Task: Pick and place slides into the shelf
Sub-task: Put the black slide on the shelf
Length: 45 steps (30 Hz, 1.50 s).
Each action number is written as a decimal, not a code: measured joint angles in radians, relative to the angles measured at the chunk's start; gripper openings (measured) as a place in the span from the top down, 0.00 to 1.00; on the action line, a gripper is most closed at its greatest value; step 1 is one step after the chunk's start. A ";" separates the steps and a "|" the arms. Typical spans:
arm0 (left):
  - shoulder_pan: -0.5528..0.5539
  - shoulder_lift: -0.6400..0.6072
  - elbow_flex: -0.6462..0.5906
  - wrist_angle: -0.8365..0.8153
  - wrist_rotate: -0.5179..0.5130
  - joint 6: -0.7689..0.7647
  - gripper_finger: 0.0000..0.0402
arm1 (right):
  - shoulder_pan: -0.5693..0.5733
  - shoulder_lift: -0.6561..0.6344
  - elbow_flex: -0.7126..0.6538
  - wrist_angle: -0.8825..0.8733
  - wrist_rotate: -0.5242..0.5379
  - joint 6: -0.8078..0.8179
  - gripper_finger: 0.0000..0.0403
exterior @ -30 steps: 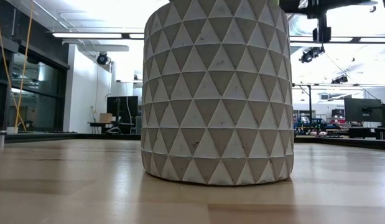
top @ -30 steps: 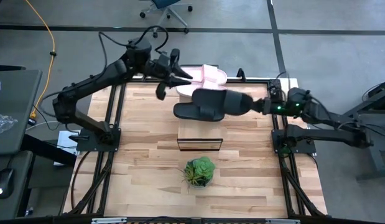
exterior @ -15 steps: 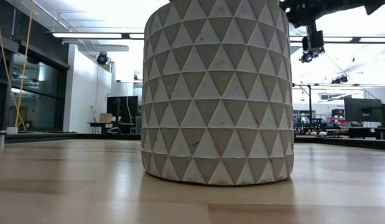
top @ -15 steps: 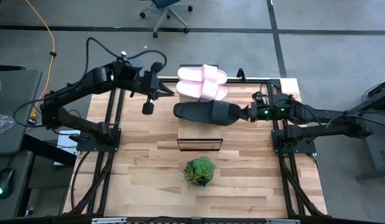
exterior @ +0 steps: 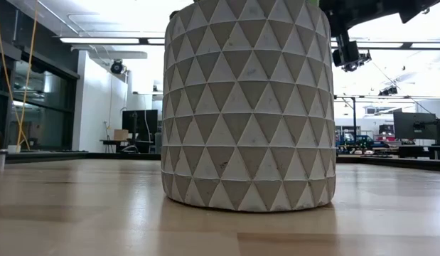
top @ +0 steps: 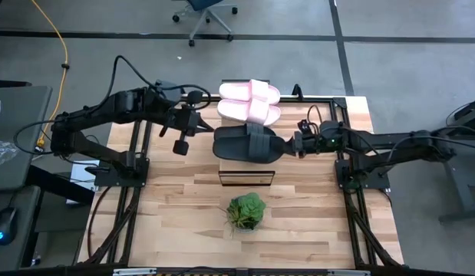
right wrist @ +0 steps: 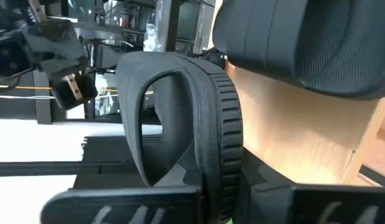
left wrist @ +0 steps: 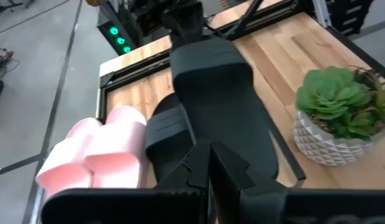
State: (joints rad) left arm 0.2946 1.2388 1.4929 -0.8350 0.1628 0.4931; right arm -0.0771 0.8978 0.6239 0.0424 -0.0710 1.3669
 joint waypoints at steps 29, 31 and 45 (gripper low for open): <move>-0.075 0.000 0.000 -0.063 -0.086 -0.019 1.00 | 0.168 0.072 0.000 -0.002 0.193 0.232 0.98; -0.075 0.000 0.000 -0.064 -0.085 -0.019 1.00 | 0.174 0.072 0.000 -0.011 0.196 0.248 0.98; -0.074 0.000 0.000 -0.082 -0.086 0.000 1.00 | 0.177 0.072 0.000 -0.075 0.213 0.318 0.98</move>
State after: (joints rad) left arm 0.2201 1.2392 1.4929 -0.9173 0.0773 0.4934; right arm 0.1001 0.9699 0.6239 -0.0323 0.1417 1.6852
